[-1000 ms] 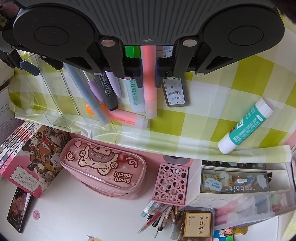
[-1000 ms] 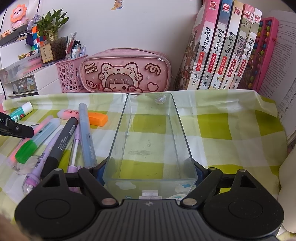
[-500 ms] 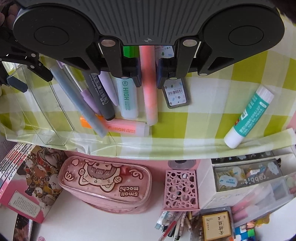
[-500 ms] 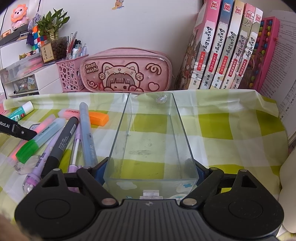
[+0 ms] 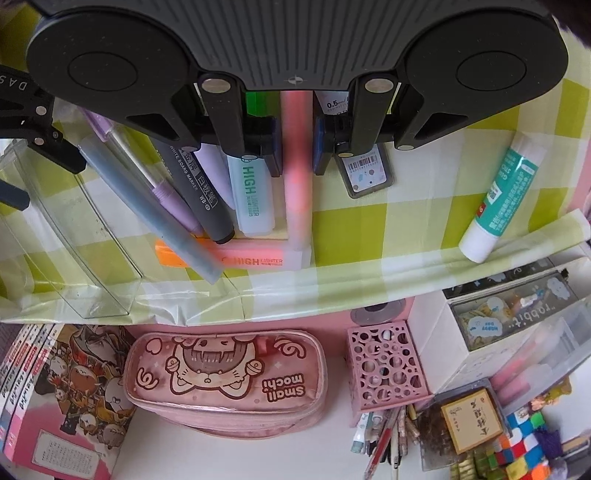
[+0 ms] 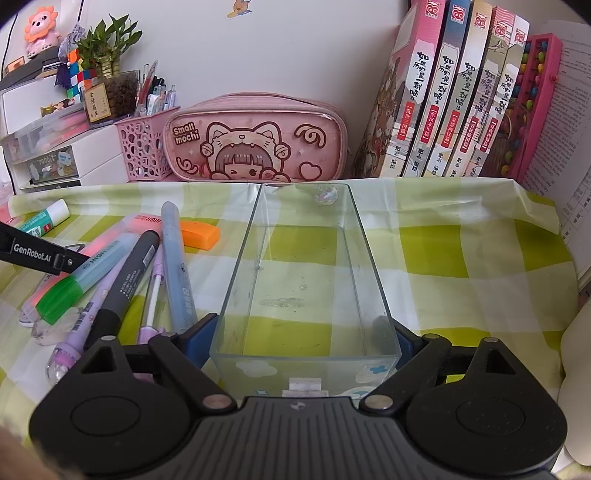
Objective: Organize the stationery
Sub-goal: 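Lift the pink highlighter with the left gripper toward the clear box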
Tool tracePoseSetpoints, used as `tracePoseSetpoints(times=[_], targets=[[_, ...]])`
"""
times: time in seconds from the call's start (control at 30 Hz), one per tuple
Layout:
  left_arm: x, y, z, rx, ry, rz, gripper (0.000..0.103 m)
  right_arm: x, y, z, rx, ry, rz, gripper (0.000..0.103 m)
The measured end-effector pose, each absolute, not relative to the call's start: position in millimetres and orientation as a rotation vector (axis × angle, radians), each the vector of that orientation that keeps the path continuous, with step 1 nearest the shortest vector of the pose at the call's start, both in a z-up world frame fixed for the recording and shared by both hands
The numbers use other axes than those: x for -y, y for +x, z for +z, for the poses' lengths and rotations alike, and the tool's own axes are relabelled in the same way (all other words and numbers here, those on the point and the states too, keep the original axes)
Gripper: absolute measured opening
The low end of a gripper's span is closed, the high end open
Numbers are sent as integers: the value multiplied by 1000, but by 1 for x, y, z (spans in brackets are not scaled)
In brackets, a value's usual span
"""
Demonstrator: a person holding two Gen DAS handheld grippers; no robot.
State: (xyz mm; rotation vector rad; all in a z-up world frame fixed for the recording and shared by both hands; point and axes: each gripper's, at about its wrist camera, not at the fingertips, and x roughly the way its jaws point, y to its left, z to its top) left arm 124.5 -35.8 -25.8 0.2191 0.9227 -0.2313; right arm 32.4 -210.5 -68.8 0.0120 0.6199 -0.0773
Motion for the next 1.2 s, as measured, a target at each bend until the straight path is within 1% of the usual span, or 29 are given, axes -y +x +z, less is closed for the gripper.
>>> tracePoseSetpoints(times=[0.07,0.13,0.17,0.2,0.23,0.27,0.33,0.37,0.67,1.07,1.2], targets=[[38,125,-25,-925,259,-242,17,210,32,-69,-620,12,-77,90],[41,127,-25,-930,304,-242,24,210,32,-69,-620,12,-77,90],[43,127,-24,-930,326,-236,31,211,32,-69,-620,12,-77,90],[44,127,-24,-931,343,-225,35,210,32,-69,-620,12,-77,90],[45,128,-24,-932,352,-222,36,210,32,-69,-620,12,-77,90],[44,128,-23,-935,353,-223,36,211,33,-69,-620,12,-77,90],[42,129,-23,-942,328,-228,31,210,32,-69,-620,12,-77,90],[40,130,-22,-950,295,-243,15,211,33,-68,-620,12,-77,90],[31,123,-19,-929,155,-233,15,211,32,-68,-620,12,-77,90],[21,118,1,-896,-67,-304,15,211,33,-69,-620,12,-76,90],[24,120,5,-909,-184,-356,15,211,33,-68,-620,12,-76,90]])
